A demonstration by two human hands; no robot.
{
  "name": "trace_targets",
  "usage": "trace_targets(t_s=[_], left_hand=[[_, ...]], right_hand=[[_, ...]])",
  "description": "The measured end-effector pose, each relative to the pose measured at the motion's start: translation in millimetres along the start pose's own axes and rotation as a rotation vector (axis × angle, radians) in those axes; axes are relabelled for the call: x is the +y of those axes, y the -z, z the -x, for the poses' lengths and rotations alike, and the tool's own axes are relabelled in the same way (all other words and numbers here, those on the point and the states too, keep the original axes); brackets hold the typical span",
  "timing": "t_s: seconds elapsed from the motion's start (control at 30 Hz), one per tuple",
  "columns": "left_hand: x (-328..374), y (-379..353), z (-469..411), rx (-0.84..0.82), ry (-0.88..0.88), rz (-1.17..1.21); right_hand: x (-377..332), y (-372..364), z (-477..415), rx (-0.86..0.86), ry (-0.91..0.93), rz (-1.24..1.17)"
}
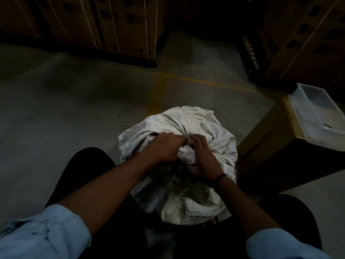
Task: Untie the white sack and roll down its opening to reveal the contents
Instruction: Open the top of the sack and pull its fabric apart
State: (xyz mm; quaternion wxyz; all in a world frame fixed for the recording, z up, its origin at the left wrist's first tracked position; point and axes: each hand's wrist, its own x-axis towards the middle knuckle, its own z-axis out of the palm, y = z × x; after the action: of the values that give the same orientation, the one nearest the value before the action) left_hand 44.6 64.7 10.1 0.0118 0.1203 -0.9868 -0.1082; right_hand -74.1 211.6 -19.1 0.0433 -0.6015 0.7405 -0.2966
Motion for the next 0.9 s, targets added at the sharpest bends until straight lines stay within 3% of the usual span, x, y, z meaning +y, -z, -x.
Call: trace_targets(t_s=[0.1,0.17,0.2,0.27,0.37,0.47,0.63,0.73,0.83,0.9], left_hand=[[-5.7,-14.9,4.4,0.173,-0.314,-0.269],[-1.3,-23.4,9.5,0.202,-0.397,-0.341],[1.5,-24.3,10.3,0.197,-0.381,-0.336],[2.4,-21.2,8.0,0.069,-0.261,-0.23],[-3.5,-11.7,1.1,-0.291,-0.057,0.033],[-4.4,-10.7,-0.7,-0.25,0.012,0.088],[0.4,-11.0,-0.4,-0.214,0.003,-0.103],[-5.5,-16.1,7.7,-0.132,-0.041,-0.118],[-14.9,-12.0,14.9,-0.073,-0.199,-0.13],[-18.0,-8.9,17.8,-0.01,-0.324,-0.169]], right_hand=[[0.9,-0.3,4.8,-0.153,-0.112,-0.152],[1.9,-4.9,7.0,-0.421,-0.162,-0.084],[3.0,-6.3,7.2,-0.456,-0.194,-0.056],[3.2,-8.0,9.0,-0.4,-0.254,-0.041],[-2.9,-11.1,12.1,-0.301,-0.302,0.175],[-8.0,-23.9,18.6,-0.163,-0.134,0.455],[-11.1,-39.6,17.2,0.029,0.037,0.68],[-5.3,-33.3,20.8,-0.077,0.053,0.583],[-1.2,-17.0,26.0,-0.235,0.104,0.242],[-2.5,-12.1,31.5,-0.307,0.123,0.175]])
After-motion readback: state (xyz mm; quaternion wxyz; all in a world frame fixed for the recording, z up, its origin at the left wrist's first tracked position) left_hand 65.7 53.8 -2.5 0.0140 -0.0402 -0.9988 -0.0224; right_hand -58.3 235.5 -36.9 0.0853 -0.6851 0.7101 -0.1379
